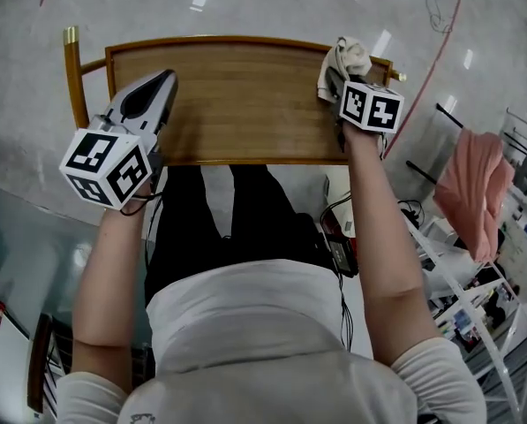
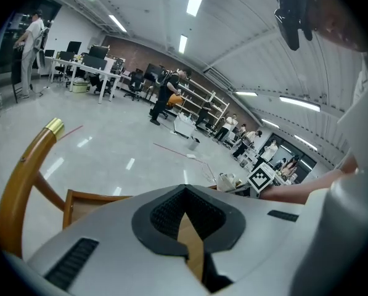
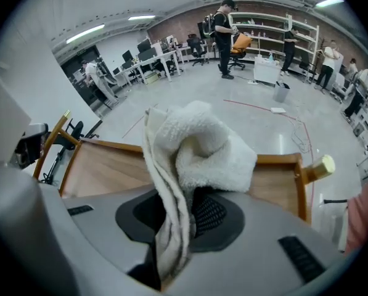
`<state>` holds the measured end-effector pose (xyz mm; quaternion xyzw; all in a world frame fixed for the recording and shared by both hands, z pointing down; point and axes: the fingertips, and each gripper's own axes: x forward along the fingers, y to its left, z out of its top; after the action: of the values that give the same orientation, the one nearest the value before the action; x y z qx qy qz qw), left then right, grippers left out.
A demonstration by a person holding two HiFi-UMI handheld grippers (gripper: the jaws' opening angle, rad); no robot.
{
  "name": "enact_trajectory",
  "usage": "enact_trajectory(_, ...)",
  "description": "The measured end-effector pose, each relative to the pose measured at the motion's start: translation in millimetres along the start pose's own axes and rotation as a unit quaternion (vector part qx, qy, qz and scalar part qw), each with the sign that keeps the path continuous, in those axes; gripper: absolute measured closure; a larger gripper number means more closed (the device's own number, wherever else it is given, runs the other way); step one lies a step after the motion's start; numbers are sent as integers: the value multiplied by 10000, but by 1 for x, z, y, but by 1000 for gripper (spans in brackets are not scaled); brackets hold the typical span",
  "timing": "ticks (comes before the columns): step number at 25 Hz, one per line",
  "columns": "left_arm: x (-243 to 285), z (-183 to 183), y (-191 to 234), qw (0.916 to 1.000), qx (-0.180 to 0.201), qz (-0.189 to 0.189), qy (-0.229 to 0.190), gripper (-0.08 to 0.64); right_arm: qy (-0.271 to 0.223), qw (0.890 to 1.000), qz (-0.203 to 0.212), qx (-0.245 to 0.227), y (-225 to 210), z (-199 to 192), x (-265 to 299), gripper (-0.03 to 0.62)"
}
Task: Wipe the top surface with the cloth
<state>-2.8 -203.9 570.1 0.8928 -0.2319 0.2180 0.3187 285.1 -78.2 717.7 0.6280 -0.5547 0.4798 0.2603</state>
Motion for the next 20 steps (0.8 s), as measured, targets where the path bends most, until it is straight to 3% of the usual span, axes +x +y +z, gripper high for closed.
enact_trajectory(10, -76, -8, 41, 9993, -298, 208, -120, 554, 124, 9911, 1039, -827, 205, 4, 57, 492)
enact_trajectory(20, -141, -11, 65, 9993, -253, 198, -178, 554, 337, 9739, 1761, -1389, 369, 11, 96, 492)
